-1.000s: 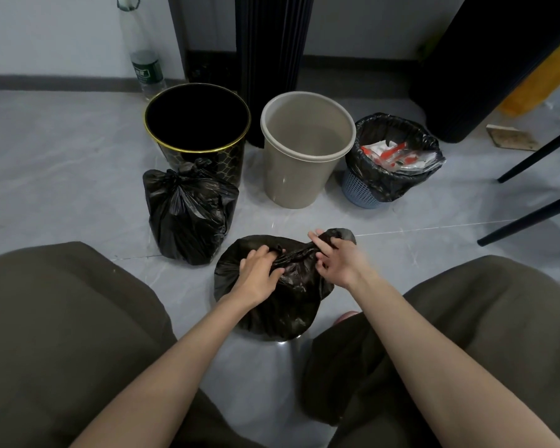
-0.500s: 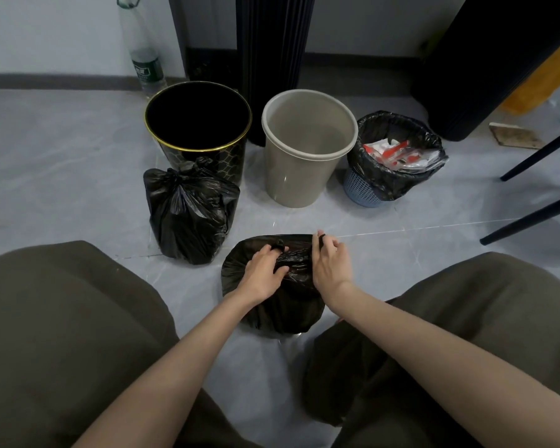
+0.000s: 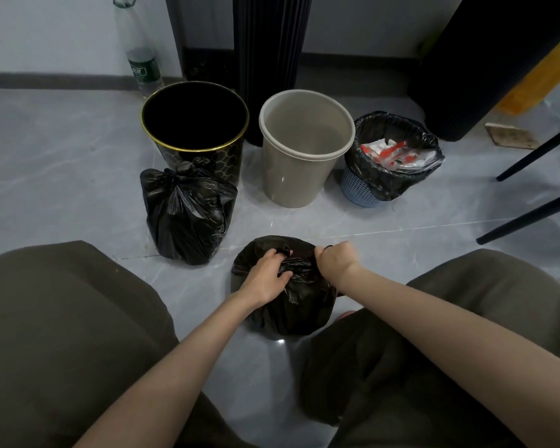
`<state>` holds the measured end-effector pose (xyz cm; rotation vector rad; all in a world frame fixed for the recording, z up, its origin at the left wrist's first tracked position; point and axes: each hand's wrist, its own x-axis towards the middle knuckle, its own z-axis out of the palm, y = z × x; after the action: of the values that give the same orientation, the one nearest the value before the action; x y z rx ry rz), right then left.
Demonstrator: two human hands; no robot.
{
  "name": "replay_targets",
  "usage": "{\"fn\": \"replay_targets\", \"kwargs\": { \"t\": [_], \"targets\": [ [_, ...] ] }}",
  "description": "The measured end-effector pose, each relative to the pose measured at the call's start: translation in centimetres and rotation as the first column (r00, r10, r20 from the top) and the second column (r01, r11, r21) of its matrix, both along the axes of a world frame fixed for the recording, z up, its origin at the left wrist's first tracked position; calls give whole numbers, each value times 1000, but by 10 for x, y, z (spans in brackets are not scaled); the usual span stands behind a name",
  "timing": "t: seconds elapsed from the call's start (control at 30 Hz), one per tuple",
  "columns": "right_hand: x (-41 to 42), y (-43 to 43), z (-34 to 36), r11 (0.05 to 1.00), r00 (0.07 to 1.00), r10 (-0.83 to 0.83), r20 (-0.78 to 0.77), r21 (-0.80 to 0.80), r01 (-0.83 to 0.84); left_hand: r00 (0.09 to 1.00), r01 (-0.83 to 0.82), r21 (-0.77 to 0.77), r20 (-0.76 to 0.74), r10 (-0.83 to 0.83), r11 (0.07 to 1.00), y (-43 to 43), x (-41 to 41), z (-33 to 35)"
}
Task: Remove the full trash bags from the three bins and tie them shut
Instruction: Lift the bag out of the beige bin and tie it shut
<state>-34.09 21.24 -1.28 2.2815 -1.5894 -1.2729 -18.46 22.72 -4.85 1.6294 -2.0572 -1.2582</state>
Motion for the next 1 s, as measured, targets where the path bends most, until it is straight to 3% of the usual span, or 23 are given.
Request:
{"fn": "replay_targets", "kwargs": {
  "t": [0.03,0.07,0.13,0.2,0.23,0.33,0.4,0.53,0.67,0.8,0.83,0.9,1.0],
  "targets": [
    [-4,-4,6,994,980,-108,165,33,104,1000,-8,-12,22,8,1000,-1,1,-1],
    [-8,-9,12,964,902,-267,340,96,249,999,-19,-21,47,20,1000,-2,2,-2],
    [-14,-21,25,796,560,-596,575,334,505,996,-51,-29,68,53,998,-3,6,-3],
    [-16,-29,31,566,158,-777,610,566,599,996,-80,-24,48,81,996,-5,9,-4],
    [-17,-31,34,478,16,-811,585,646,596,995,-100,-21,23,100,995,-5,10,-4],
    [-13,-29,42,311,-226,-843,487,786,534,980,-178,1,-94,177,984,-9,9,-2],
    [-13,-27,44,265,-290,-842,455,816,514,965,-205,3,-168,203,979,-11,8,1],
    [-11,-26,52,282,-226,-876,425,833,476,937,-241,-17,-265,228,970,-12,8,9],
    [-15,-26,56,402,-112,-862,495,800,445,913,-259,-16,-332,239,966,-14,8,9],
    [-19,-25,49,449,-219,-796,564,793,411,908,-290,-5,-317,274,957,-16,11,9],
    [-19,-25,46,471,-211,-774,598,765,440,905,-295,-5,-322,278,956,-16,12,10],
    [-21,-24,35,564,-39,-728,685,630,533,907,-299,-12,-314,281,954,-16,12,11],
    [-29,-16,20,775,448,-605,658,357,522,918,-295,-46,-292,269,954,-16,12,9]
  ]
}}
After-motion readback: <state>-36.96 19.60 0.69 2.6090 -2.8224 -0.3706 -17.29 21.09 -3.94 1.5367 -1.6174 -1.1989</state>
